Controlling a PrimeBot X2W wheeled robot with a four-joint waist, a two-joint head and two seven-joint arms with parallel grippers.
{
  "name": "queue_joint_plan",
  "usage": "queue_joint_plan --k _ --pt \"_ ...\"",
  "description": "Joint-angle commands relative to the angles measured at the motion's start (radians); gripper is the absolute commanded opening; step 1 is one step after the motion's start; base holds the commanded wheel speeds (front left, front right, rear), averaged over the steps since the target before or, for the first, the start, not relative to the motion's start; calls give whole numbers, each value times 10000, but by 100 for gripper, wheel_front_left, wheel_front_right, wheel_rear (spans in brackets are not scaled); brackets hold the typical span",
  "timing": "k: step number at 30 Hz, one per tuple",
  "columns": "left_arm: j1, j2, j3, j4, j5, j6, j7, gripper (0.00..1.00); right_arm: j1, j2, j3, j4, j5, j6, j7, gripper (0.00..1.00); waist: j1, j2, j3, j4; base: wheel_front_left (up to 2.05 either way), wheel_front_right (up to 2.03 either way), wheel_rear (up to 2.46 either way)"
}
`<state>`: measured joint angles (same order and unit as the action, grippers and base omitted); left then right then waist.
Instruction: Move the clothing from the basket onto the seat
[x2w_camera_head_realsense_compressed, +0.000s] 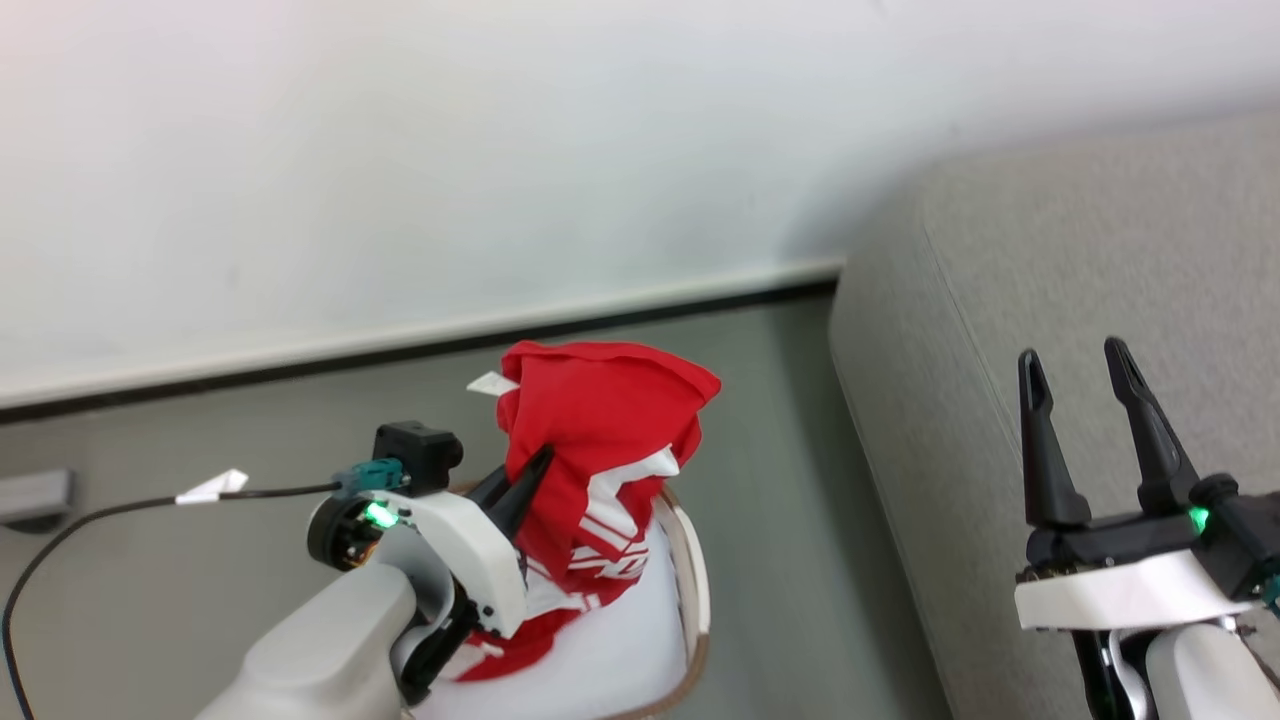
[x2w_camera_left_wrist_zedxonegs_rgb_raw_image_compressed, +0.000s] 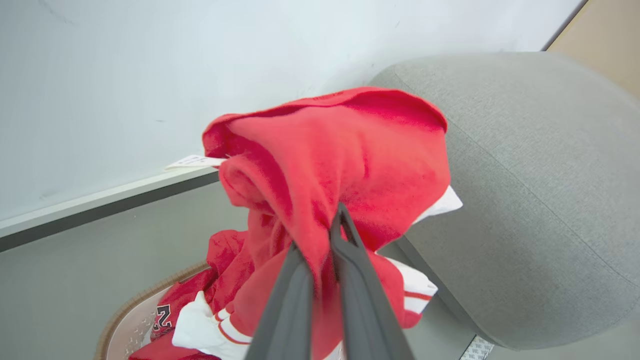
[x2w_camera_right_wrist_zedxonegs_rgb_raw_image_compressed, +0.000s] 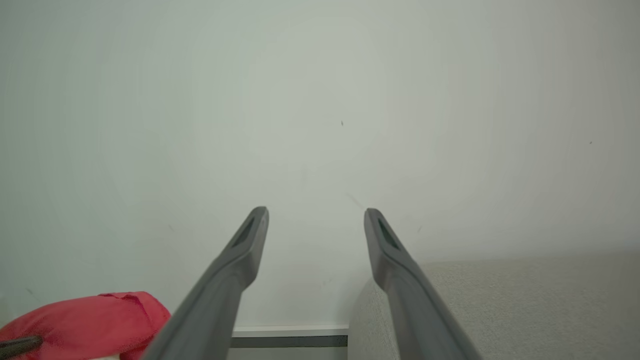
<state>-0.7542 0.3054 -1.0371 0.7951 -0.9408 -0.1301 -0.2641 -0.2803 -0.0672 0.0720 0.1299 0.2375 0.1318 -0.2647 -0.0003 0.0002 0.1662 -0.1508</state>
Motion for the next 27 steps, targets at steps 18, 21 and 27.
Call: queue_joint_plan --k 18,21,27 --pt "1341 102 3630 -3767 2468 403 -4 0 1161 -172 423 165 575 -21 4 100 3 -2 -1941 969 0 0 0" --pt "1378 109 3778 -4117 2564 456 -4 0 1251 -134 553 179 643 -21 4 100 3 -2 -1984 998 0 0 0" --pt "1459 137 3852 -4499 2690 551 -4 0 1259 -168 922 190 836 -21 4 100 3 -2 -1958 1034 0 0 0"
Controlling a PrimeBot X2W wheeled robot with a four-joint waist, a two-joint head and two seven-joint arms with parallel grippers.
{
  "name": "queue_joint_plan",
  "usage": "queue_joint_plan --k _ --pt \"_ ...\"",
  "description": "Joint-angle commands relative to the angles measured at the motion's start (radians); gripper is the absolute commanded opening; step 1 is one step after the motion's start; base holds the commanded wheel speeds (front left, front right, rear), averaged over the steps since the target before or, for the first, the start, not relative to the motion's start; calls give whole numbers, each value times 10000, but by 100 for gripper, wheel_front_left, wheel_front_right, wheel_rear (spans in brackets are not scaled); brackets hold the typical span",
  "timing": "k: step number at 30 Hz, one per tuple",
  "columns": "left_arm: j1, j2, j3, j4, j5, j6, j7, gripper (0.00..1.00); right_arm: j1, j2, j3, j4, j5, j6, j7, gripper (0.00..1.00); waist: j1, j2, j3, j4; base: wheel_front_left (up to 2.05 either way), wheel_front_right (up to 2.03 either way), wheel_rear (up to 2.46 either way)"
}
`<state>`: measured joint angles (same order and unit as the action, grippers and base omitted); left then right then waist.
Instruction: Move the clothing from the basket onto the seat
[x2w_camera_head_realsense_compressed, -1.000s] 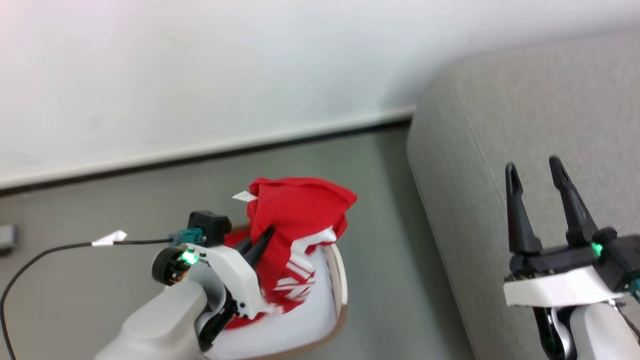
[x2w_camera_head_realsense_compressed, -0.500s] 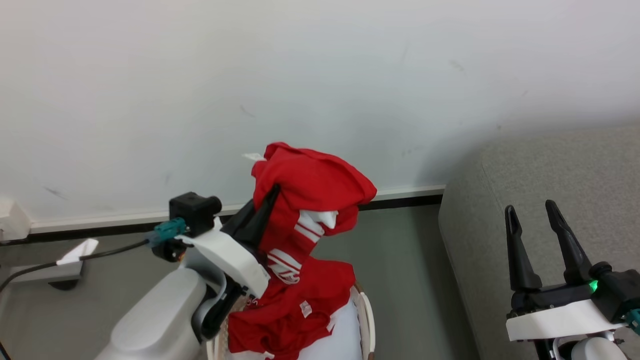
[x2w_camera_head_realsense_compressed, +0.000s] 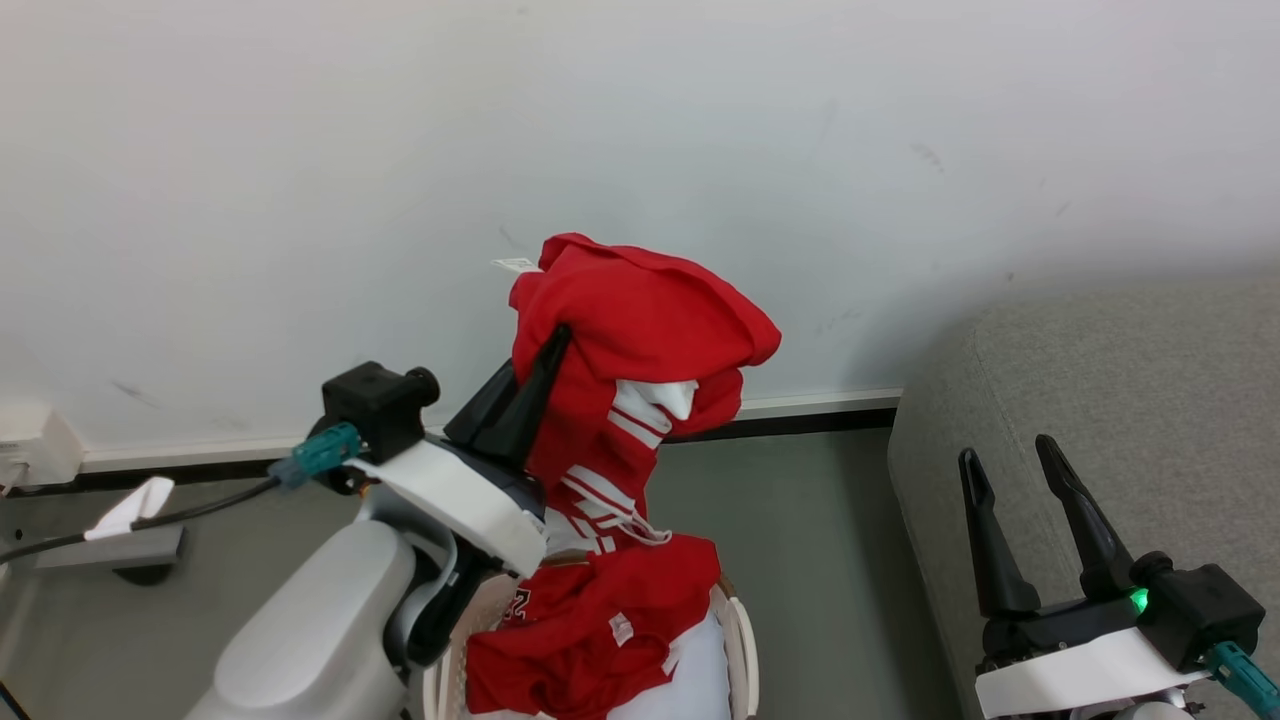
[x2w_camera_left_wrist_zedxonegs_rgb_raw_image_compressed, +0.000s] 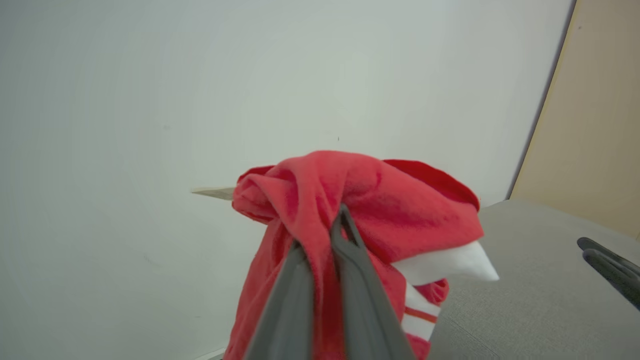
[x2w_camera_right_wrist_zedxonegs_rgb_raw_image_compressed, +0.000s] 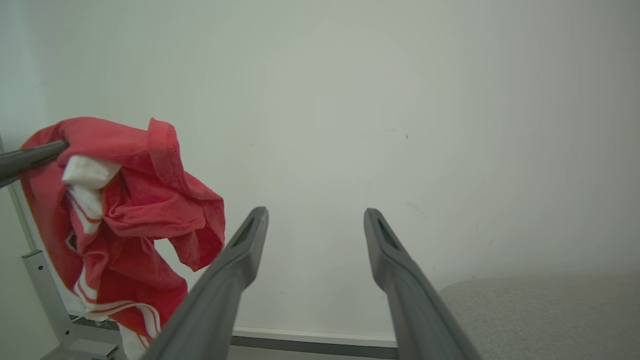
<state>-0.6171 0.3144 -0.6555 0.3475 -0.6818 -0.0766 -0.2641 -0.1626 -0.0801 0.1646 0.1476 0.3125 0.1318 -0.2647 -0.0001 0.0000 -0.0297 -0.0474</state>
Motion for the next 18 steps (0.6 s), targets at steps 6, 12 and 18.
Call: queue_joint_plan --k 6,12,18 --pt "183 -40 -38 -154 70 58 -5 0 59 -72 162 -30 92 -21 4 100 1 0 43 13 0 0 0" --pt "154 -93 -138 -143 123 67 -5 0 -136 -190 1362 3 304 -21 6 100 1 0 -9 138 0 0 0" --pt "28 -312 -372 -205 192 30 69 0 -672 -325 3261 938 905 -21 4 100 1 0 -111 450 0 0 0"
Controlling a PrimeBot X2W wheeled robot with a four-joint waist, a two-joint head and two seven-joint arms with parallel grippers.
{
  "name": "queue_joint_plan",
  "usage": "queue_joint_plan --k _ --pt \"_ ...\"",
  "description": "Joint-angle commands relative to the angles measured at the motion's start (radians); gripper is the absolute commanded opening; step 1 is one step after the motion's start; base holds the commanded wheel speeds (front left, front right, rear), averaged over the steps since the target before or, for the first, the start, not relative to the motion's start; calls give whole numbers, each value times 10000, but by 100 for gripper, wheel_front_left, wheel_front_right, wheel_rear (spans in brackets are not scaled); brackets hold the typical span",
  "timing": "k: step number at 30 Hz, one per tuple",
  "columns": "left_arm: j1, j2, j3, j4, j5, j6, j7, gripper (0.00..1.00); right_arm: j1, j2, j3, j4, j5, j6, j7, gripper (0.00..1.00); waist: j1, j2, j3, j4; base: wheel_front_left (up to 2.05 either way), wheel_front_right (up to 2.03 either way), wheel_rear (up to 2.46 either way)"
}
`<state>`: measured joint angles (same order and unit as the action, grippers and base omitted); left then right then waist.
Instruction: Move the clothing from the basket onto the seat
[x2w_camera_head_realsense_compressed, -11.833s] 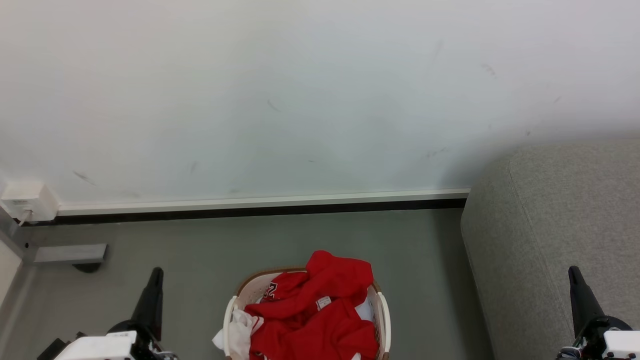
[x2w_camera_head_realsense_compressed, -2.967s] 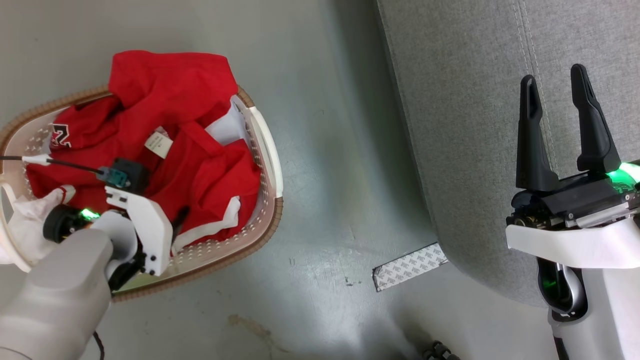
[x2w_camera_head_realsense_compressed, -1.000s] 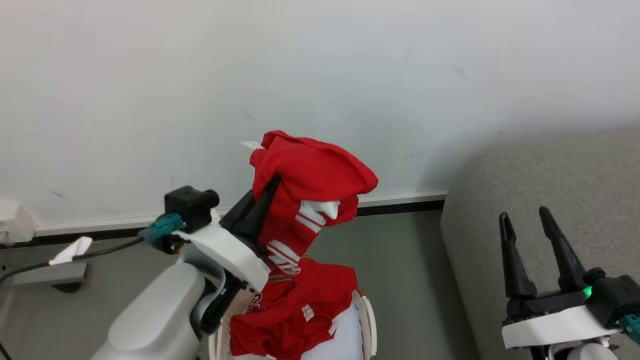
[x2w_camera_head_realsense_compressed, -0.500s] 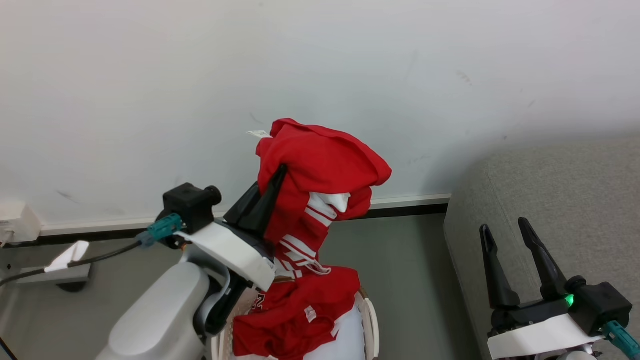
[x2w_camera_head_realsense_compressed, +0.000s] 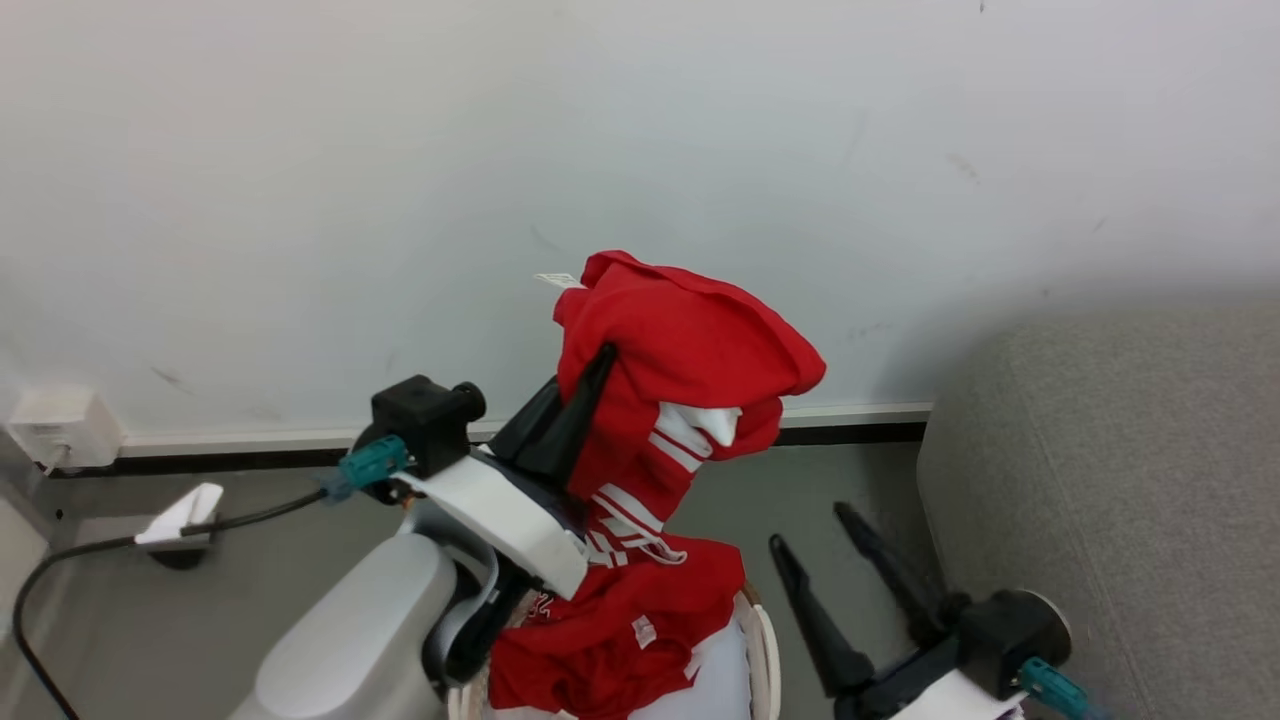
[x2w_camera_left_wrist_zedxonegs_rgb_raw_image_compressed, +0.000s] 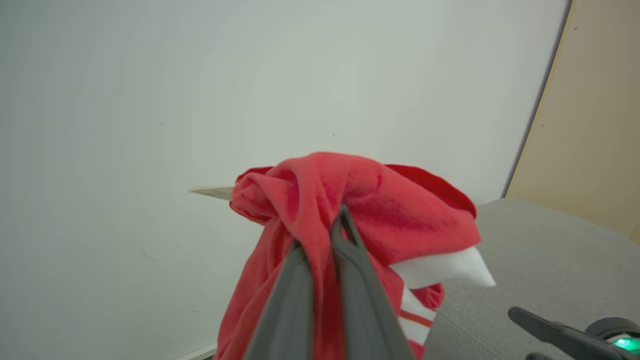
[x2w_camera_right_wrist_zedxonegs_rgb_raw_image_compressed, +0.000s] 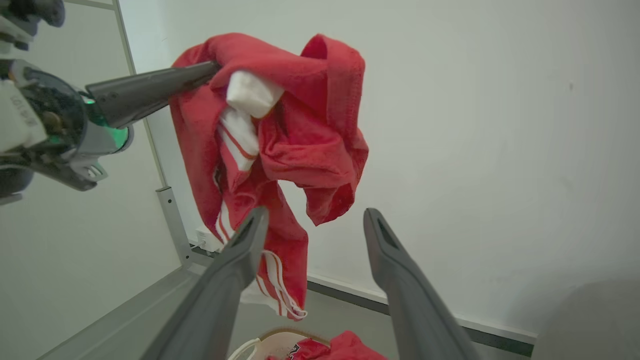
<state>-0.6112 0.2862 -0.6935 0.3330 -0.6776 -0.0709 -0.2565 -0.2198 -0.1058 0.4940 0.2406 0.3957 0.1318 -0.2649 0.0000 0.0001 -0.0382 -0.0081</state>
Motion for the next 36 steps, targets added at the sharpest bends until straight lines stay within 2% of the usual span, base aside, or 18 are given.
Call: queue_joint_plan --k 1,7,11,17,25,26,27,28,36 --pt "-48 -84 -63 -81 172 -44 11 0 -224 -95 270 254 171 -21 8 100 0 -1 -53 134 0 0 0" --pt "-58 -461 -549 -170 190 -164 170 0 -1073 -38 1696 1461 1022 -21 6 100 0 -1 -199 729 0 0 0" --pt "-90 -721 -828 -230 208 -225 257 0 -1456 78 2102 2048 1420 -21 8 100 0 -1 -279 1126 0 0 0" --pt "0 -997 -1218 -458 90 -302 421 0 -1778 289 1856 2698 1446 -21 6 100 0 -1 -330 1661 0 0 0" --pt "130 -1029 -1419 -692 -79 -341 579 0 -1979 452 1535 3103 1135 -21 7 100 0 -1 -290 2051 0 0 0" --pt "127 -1014 -1423 -714 -92 -341 588 0 -2065 462 1632 3198 1123 -21 7 74 0 -1 -280 2069 0 0 0" --pt "128 -997 -1426 -733 -102 -337 601 0 -2157 469 1689 3253 1122 -21 7 16 0 -1 -269 2084 0 0 0" --pt "131 -970 -1427 -735 -107 -326 610 0 -2216 473 1707 3279 1148 -21 7 0 0 -1 -259 2098 0 0 0" --pt "257 -828 -1333 -636 -234 -233 551 0 -2061 511 1496 2965 1171 -21 7 0 0 -1 -154 2033 0 0 0"
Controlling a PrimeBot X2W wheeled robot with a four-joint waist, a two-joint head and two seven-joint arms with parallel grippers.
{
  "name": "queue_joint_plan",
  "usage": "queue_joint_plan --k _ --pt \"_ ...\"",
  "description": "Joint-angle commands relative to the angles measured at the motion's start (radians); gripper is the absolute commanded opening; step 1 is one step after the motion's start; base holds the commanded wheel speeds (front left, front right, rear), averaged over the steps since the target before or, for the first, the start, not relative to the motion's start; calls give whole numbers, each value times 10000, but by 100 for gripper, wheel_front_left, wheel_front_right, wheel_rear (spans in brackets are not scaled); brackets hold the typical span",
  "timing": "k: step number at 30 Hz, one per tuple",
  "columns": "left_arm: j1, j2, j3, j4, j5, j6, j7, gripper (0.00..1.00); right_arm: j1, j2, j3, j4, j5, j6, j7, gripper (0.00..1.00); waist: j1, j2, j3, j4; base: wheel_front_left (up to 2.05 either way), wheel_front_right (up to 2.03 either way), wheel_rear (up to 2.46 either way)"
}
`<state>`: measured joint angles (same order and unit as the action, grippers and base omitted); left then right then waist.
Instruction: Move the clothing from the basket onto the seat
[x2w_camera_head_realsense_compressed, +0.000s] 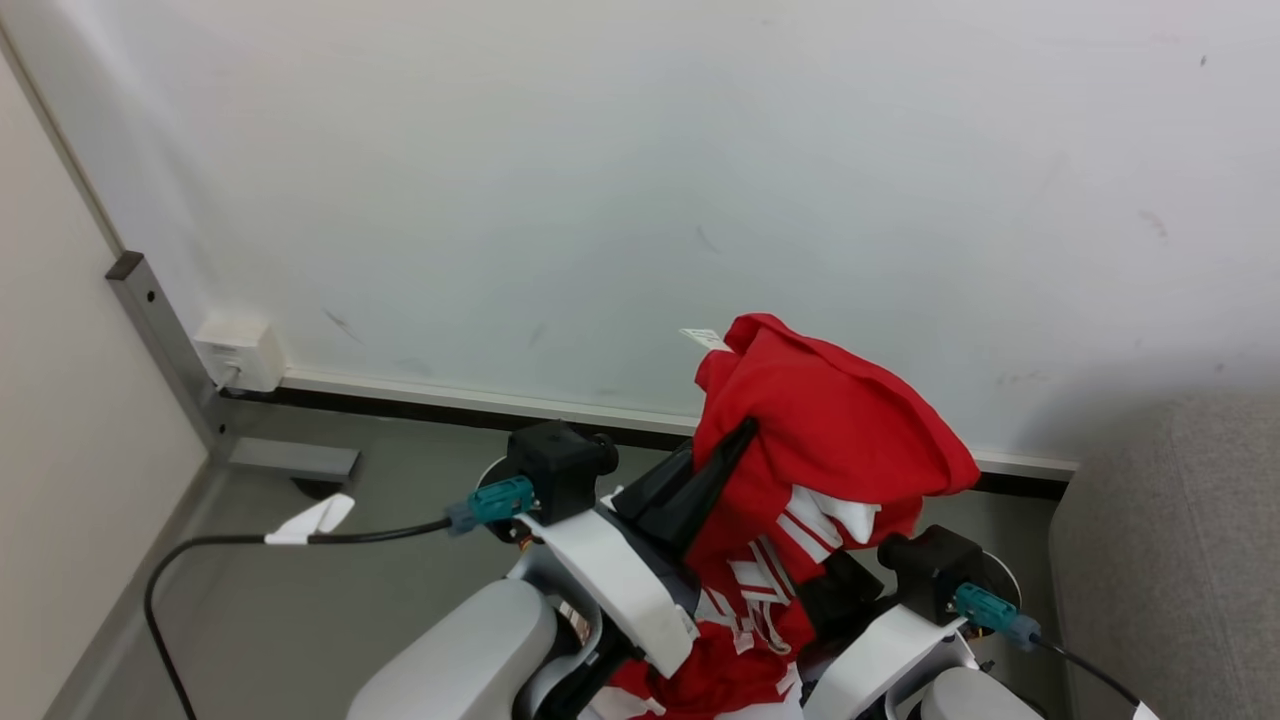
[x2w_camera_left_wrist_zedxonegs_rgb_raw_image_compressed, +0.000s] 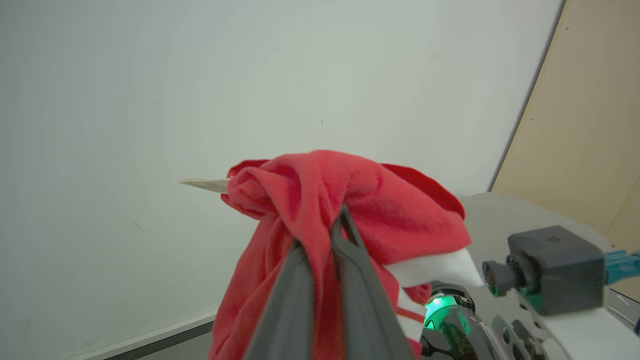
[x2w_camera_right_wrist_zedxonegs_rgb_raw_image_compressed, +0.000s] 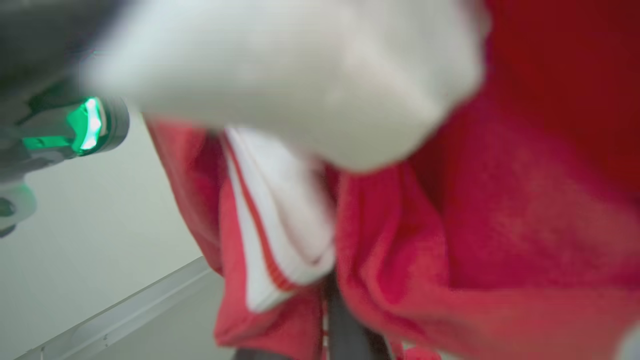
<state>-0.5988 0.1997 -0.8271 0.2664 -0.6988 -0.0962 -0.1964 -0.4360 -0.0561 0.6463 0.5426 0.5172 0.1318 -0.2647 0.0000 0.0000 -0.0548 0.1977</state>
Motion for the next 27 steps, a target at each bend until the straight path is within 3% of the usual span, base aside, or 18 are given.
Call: queue_joint_plan --k 1,6,7,9,10,19,27 --pt "142 52 7 48 -37 32 -55 0 133 14 -109 -115 -68 -21 5 0 0 0 21 -52 0 0 0" --pt "247 101 56 214 -144 73 -78 0 409 17 -490 -508 -173 -21 5 0 0 0 64 -195 0 0 0" --pt "266 97 59 246 -155 91 -94 7 446 -6 -569 -606 -196 -21 3 0 0 0 73 -234 0 0 0" --pt "332 92 57 296 -167 129 -138 47 566 -61 -754 -791 -275 -21 3 0 0 0 84 -315 0 0 0" --pt "356 89 56 312 -166 142 -162 100 624 -90 -898 -881 -339 -21 3 0 0 0 87 -354 0 0 0" --pt "572 161 25 282 -261 143 -279 100 925 -415 -1935 -1537 -788 -21 2 0 0 0 102 -878 0 0 0" --pt "810 281 7 178 -89 139 -469 100 1078 -874 -2830 -2325 -1127 -21 2 0 0 0 258 -2042 0 0 0"
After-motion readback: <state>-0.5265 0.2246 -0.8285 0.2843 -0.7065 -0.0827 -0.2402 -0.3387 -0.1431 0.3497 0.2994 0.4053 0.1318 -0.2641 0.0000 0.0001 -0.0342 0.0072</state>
